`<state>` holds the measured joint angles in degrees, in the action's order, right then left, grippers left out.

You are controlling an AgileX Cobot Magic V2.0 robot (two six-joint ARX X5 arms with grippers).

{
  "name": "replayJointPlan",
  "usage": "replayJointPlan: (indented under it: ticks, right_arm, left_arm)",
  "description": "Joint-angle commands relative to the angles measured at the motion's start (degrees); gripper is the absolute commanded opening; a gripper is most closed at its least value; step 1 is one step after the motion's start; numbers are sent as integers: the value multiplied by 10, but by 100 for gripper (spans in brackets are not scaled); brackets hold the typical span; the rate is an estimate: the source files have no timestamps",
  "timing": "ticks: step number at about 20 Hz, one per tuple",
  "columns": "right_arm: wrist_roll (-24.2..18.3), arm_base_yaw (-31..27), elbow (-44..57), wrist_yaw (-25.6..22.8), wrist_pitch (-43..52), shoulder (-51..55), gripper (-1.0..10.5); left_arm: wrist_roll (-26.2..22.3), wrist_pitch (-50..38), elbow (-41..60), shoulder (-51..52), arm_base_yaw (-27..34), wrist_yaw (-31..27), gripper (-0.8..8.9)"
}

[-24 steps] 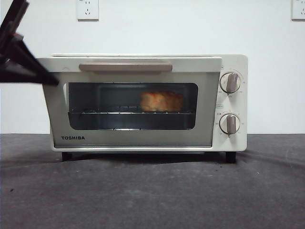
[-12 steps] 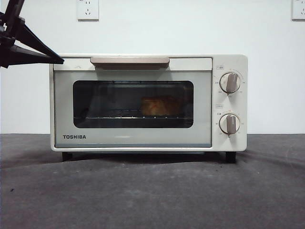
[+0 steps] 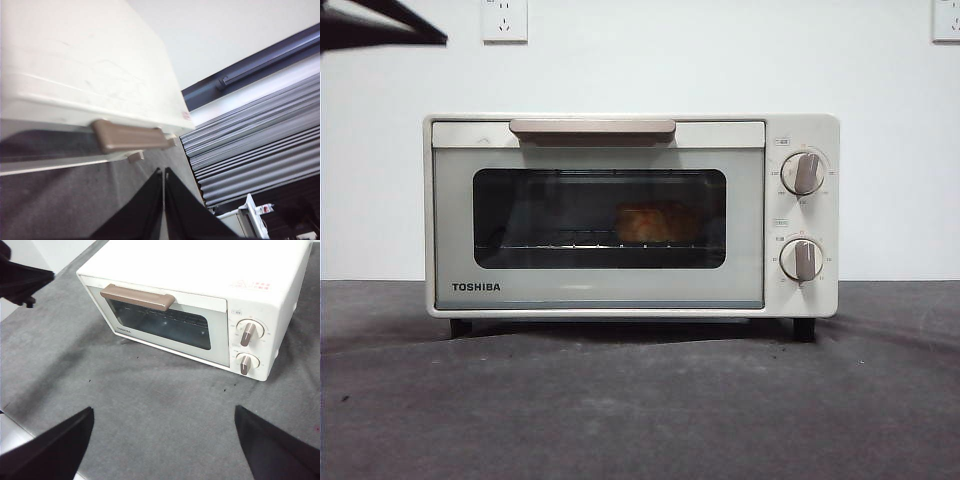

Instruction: The left arm flap open the oven, the right arm pick bread and place it into oven, the left arm flap close the oven

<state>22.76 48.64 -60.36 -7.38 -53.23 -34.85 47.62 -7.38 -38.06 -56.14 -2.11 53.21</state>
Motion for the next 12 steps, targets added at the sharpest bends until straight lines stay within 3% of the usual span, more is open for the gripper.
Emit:
replayJointPlan:
  ticks: [1,8,12]
  right_arm:
    - [-3,4,-4,-2,7,-3,449]
    - [-36,4,-4,-2,10,-3,449]
    - [-57,4,-4,-2,10,-3,449]
  left_arm:
    - [-34,29,-9,23,0,7,10]
    - [-122,135,-9,91,0,2,10]
    - [-172,206,-9,137,-1,-32,10]
